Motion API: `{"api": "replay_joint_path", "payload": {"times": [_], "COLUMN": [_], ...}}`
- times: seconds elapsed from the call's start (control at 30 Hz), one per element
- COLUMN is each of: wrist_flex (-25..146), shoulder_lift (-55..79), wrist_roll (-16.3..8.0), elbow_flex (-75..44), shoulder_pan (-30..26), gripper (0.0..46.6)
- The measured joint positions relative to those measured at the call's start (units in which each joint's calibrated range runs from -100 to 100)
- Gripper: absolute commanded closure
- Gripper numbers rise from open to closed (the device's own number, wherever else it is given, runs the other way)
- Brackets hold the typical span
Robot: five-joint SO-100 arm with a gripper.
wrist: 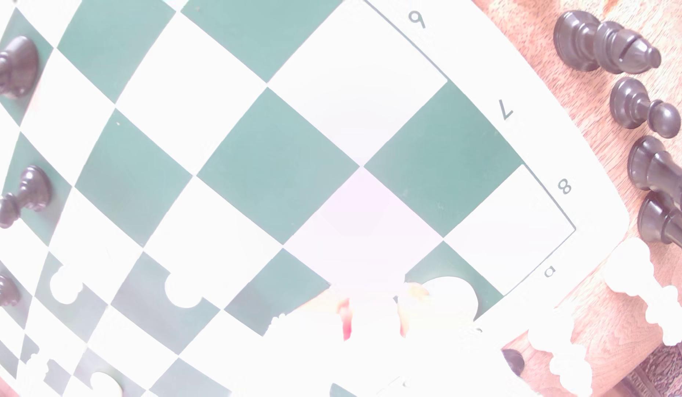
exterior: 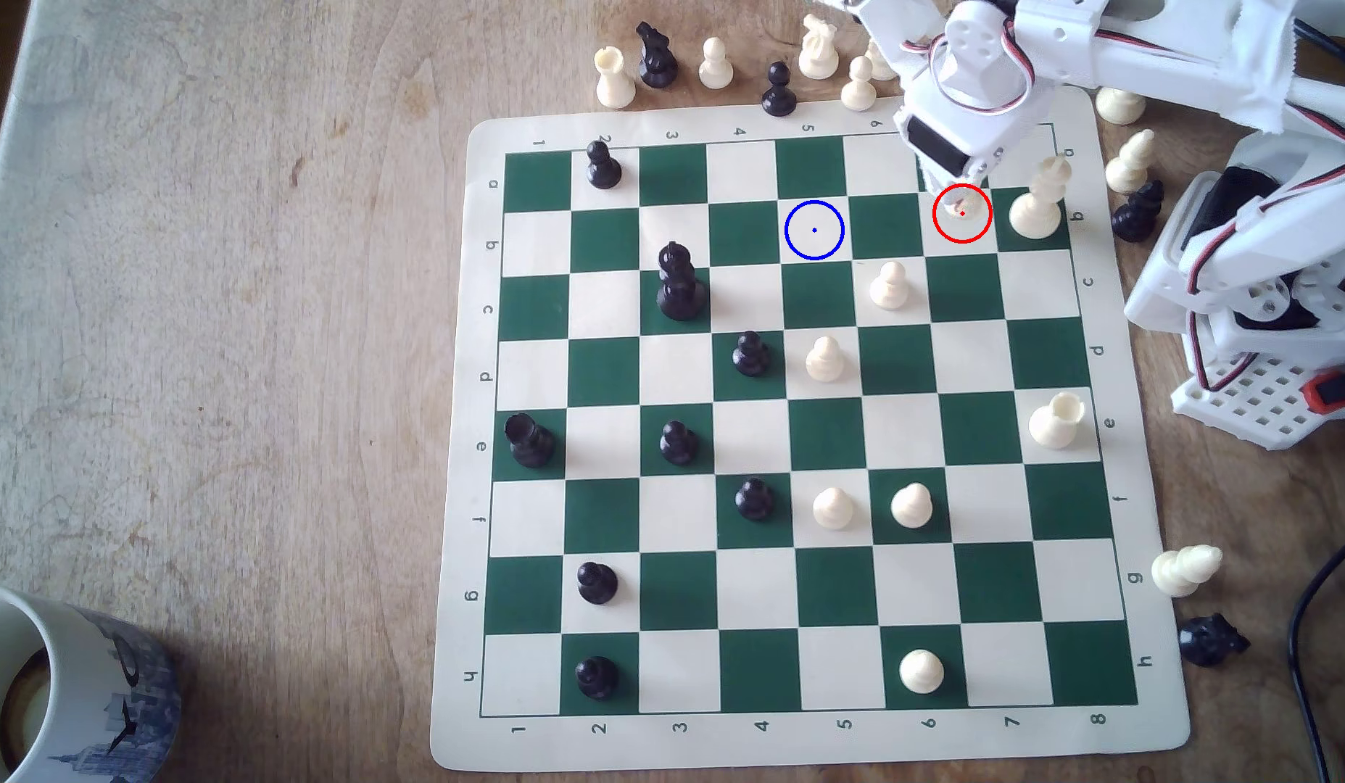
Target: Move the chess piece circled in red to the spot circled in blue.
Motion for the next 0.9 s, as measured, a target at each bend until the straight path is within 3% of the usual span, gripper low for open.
{"api": "replay_joint_path", "payload": {"times": [0.3,0.53,0.9], "wrist_flex": [9.8,8.3,2.9], "shoulder_lift": [0.3,12.1,21.9], "wrist_roll": [0.2,-0.8,-0.8], "elbow_flex": [-17.0,-27.7,-31.2], "shoulder_pan": [-2.1,-6.8,-9.5], "gripper": [46.4,46.4,46.4]}}
